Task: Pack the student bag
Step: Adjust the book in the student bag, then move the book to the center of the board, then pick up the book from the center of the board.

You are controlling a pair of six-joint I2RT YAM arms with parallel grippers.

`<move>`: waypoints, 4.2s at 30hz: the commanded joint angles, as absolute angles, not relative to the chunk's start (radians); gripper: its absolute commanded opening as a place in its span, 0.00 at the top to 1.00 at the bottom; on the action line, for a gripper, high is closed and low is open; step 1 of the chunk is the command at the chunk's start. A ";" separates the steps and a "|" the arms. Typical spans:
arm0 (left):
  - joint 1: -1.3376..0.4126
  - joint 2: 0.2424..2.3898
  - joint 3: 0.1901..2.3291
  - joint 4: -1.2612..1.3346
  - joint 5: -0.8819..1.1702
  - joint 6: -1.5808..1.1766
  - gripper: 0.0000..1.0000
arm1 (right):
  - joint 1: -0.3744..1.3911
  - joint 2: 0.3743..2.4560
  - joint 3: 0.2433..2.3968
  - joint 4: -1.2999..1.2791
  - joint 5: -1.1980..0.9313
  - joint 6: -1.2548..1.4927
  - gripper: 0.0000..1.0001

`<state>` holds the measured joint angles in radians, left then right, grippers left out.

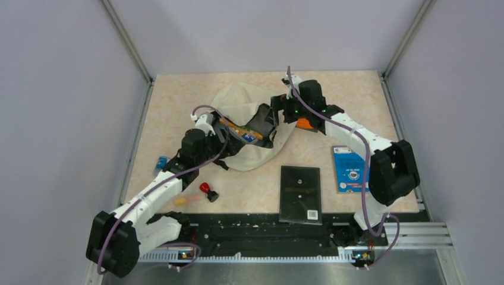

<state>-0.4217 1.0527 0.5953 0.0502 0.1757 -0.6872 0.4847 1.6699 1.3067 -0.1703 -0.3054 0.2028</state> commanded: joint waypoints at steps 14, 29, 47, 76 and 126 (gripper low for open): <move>-0.652 0.928 0.593 -0.054 -0.021 -0.531 0.20 | 0.483 0.919 0.804 -0.333 0.021 0.463 0.03; -1.050 1.067 0.477 0.153 -0.202 -0.825 0.20 | 0.485 0.719 0.566 -0.685 0.106 0.734 0.06; -1.084 1.365 0.510 0.411 -0.038 -0.940 0.20 | 0.634 0.891 0.380 -0.393 0.010 0.928 0.21; -1.081 1.207 0.401 0.104 -0.215 -1.035 0.16 | 1.089 0.895 0.268 -0.223 0.063 1.280 0.28; -1.080 0.997 0.292 0.100 -0.242 -1.071 0.48 | 1.152 0.953 0.319 0.332 0.257 1.114 0.79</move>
